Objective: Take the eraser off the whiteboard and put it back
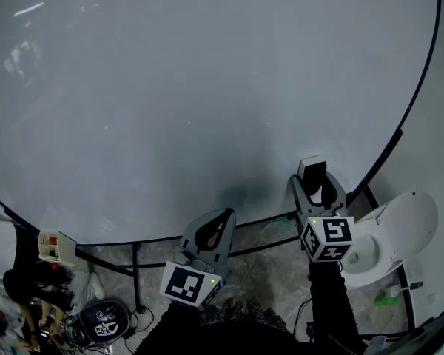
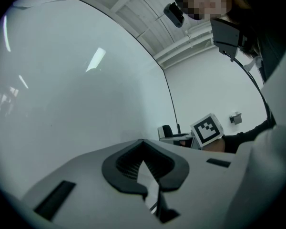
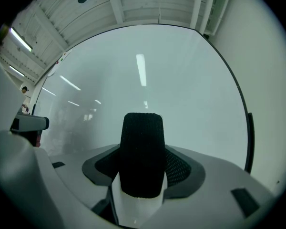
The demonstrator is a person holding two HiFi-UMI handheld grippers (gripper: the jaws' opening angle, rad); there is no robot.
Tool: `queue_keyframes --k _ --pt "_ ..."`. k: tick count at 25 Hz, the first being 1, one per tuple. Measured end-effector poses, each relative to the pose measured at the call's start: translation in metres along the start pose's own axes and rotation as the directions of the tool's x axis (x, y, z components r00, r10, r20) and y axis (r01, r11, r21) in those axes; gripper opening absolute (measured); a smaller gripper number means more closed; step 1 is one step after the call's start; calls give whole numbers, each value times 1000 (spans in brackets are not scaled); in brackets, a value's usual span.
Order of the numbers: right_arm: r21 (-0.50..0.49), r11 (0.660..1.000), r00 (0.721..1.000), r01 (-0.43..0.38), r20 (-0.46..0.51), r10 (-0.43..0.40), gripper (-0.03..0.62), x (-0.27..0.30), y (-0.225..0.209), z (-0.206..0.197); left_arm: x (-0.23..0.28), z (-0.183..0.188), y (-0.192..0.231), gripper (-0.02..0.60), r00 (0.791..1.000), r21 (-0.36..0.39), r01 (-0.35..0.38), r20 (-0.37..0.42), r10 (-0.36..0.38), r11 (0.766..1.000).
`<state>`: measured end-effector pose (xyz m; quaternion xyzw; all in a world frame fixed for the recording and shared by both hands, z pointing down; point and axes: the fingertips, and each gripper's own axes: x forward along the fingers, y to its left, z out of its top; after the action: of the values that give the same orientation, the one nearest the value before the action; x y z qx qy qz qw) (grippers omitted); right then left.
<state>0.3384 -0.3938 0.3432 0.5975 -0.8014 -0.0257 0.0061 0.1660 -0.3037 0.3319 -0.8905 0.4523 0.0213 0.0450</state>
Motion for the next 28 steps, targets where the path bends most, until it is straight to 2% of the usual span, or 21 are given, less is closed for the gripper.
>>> queue_keyframes --k 9,15,20,28 --pt "0 1000 1000 -20 22 20 268 -22 6 9 -6 3 -8 5 1000 -18 -3 3 3 1000" --pt "1 1000 999 -5 48 5 268 -50 -1 20 -10 10 -27 5 999 -7 32 33 -32 999" --pt "-4 1000 997 -4 73 4 268 -74 -5 30 -15 11 -38 5 1000 1 24 11 -24 1000" --pt "-4 1000 995 -17 99 17 268 -108 -8 38 -26 17 -63 5 999 9 22 23 -23 1000"
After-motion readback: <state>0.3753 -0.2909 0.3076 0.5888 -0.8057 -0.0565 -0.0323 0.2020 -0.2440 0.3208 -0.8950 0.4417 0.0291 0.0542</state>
